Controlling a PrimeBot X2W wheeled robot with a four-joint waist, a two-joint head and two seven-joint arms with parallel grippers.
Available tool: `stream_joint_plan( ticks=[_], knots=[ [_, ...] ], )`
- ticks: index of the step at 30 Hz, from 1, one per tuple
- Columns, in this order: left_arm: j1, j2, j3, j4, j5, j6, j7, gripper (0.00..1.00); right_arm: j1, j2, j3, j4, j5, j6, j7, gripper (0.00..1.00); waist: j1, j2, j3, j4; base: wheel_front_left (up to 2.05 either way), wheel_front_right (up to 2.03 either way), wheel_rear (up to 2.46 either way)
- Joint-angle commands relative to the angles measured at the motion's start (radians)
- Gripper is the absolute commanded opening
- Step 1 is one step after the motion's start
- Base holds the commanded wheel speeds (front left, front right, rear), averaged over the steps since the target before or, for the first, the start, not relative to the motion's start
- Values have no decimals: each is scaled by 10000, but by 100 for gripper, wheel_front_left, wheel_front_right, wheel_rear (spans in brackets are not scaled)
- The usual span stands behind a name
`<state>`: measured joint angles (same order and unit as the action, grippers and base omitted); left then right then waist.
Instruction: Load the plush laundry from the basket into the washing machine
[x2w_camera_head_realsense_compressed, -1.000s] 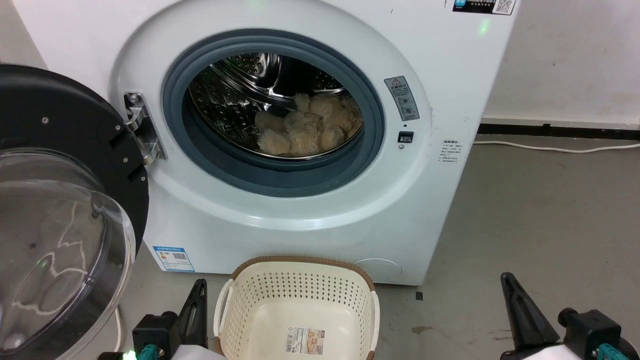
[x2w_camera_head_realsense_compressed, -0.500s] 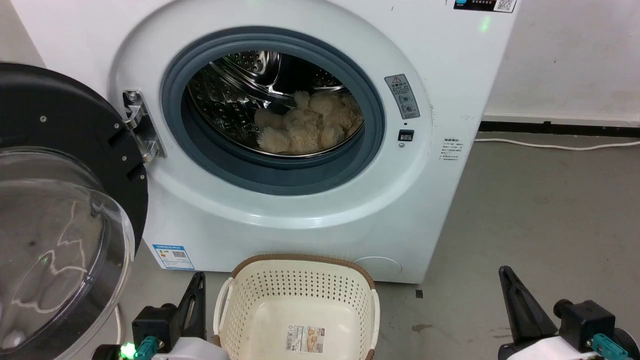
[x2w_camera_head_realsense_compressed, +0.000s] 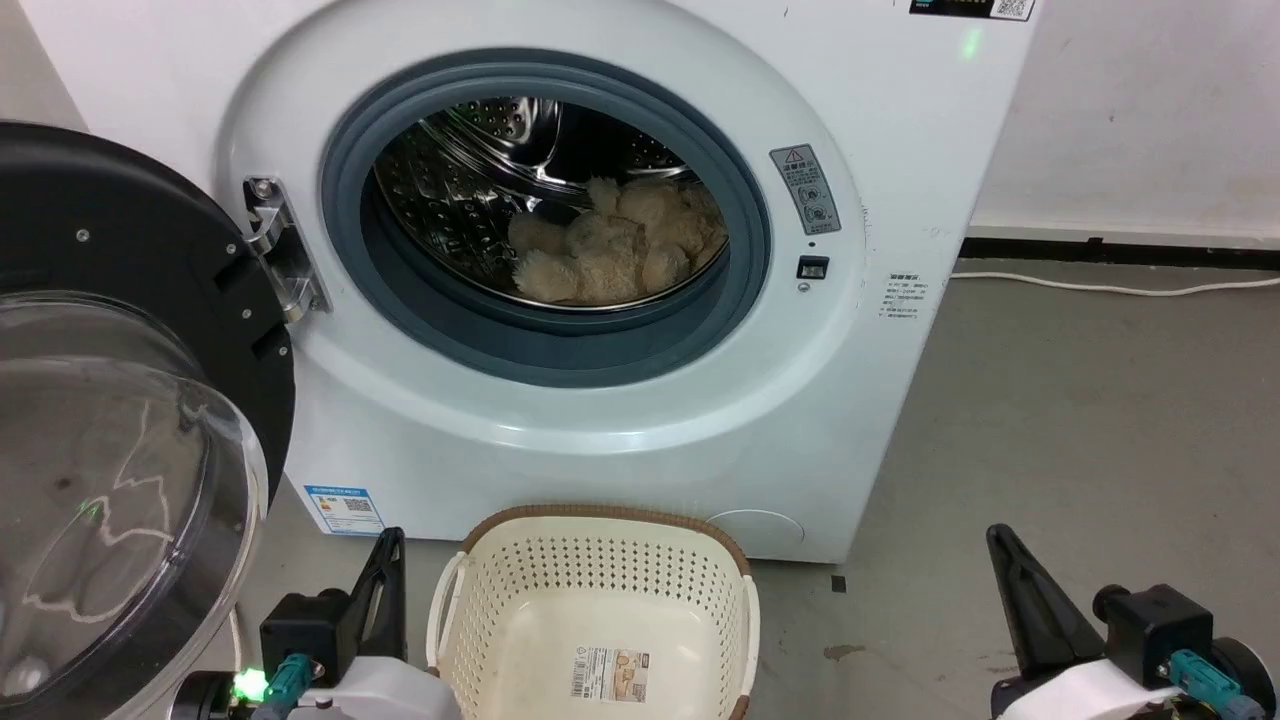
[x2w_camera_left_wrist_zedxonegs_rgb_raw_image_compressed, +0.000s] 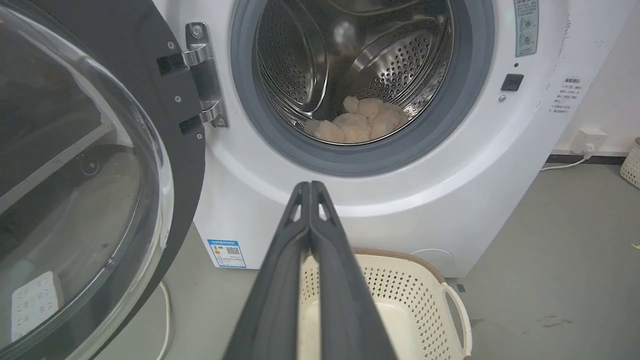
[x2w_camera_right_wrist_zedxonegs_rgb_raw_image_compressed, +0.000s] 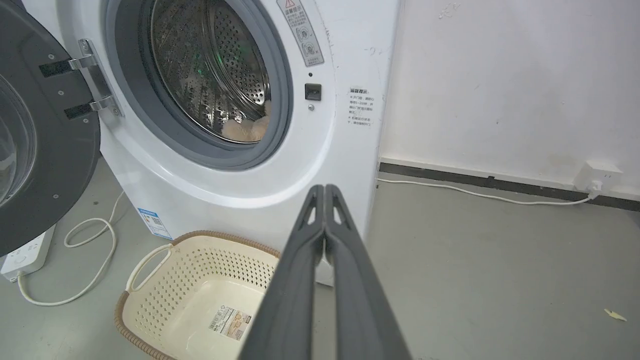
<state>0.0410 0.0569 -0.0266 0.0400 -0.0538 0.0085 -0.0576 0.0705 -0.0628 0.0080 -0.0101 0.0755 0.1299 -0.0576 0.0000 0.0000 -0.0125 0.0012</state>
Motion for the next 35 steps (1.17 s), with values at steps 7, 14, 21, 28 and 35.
stream_joint_plan(
  ticks=[7,14,21,28,35],
  knots=[
    [-207,-28,98,-150,211,-47,173,0,-348,68,-32,48,-272,7,171,0,0,0,33,-3,0,0,0],
    [-279,-42,158,-239,327,-60,317,0,-475,89,-49,67,-444,7,315,0,0,0,66,-7,0,0,0],
    [-341,-53,209,-315,427,-72,440,0,-585,106,-63,83,-592,7,439,0,0,0,94,-9,0,0,0],
    [-410,-66,266,-400,538,-85,576,0,-705,126,-80,101,-755,8,576,0,0,0,125,-12,0,0,0],
    [-410,-66,266,-400,538,-85,576,0,-705,126,-80,101,-755,8,576,0,0,0,125,-12,0,0,0]
  ],
)
